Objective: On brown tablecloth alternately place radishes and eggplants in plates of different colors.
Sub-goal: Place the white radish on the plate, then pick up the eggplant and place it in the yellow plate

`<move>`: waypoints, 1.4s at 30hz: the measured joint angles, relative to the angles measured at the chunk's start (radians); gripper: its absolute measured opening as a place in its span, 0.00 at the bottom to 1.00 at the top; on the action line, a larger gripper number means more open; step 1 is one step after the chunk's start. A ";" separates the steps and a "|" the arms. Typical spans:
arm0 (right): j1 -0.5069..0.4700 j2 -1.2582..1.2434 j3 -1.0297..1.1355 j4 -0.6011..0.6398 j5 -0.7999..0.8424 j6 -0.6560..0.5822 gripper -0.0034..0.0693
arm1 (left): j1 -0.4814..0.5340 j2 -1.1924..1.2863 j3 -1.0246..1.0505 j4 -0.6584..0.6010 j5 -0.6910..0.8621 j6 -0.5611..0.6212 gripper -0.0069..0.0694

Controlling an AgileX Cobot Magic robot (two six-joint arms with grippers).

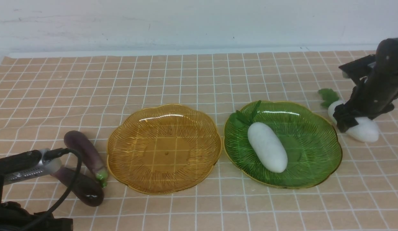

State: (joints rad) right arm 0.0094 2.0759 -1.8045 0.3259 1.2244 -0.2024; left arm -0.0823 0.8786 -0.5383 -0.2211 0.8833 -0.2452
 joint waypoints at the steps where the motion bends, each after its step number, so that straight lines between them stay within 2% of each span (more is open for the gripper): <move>1: 0.008 -0.001 0.015 0.047 0.000 -0.015 0.73 | 0.000 0.000 0.000 0.008 -0.001 -0.012 0.42; 6: 0.078 0.001 0.092 0.091 0.001 -0.046 0.73 | 0.000 0.001 0.000 0.065 -0.007 -0.064 0.47; 10: 0.171 0.001 0.141 -0.025 0.004 -0.002 0.73 | 0.000 0.026 0.000 0.091 -0.075 -0.113 0.58; 12: 0.196 0.001 0.142 -0.074 0.004 0.042 0.79 | 0.000 0.066 -0.001 0.097 -0.131 -0.145 0.65; 15: 0.210 -0.001 0.136 -0.099 0.004 0.099 0.95 | 0.000 0.145 -0.034 0.108 -0.173 -0.176 0.73; 19: 0.214 -0.051 0.136 -0.102 0.004 0.136 0.99 | 0.027 0.243 -0.115 0.139 -0.191 -0.202 0.77; 22: 0.214 -0.139 0.136 -0.102 0.004 0.145 1.00 | 0.088 0.353 -0.189 0.169 -0.209 -0.236 0.77; 25: 0.214 -0.277 0.136 -0.098 0.008 0.149 0.96 | 0.131 0.468 -0.217 0.170 -0.243 -0.308 0.77; 30: 0.214 -0.374 0.134 -0.098 0.022 0.148 0.88 | 0.134 0.642 -0.220 0.146 -0.425 -0.423 0.77; 33: 0.214 -0.376 0.134 -0.098 0.026 0.146 0.85 | 0.134 0.709 -0.220 0.110 -0.509 -0.431 0.77; 37: 0.214 -0.376 0.134 -0.098 0.027 0.145 0.84 | 0.134 0.760 -0.222 0.098 -0.541 -0.435 0.75; 38: 0.214 -0.376 0.134 -0.098 0.027 0.145 0.84 | 0.134 0.776 -0.222 0.098 -0.541 -0.435 0.72; 41: 0.214 -0.376 0.134 -0.098 0.027 0.142 0.84 | 0.134 0.792 -0.232 0.103 -0.504 -0.397 0.52; 42: 0.214 -0.376 0.134 -0.098 0.027 0.135 0.84 | 0.134 0.791 -0.232 0.102 -0.497 -0.378 0.48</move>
State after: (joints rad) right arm 0.2237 1.7004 -1.6709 0.2281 1.2513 -0.0671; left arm 0.0512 1.6698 -0.7701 -0.1194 0.3868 -0.6232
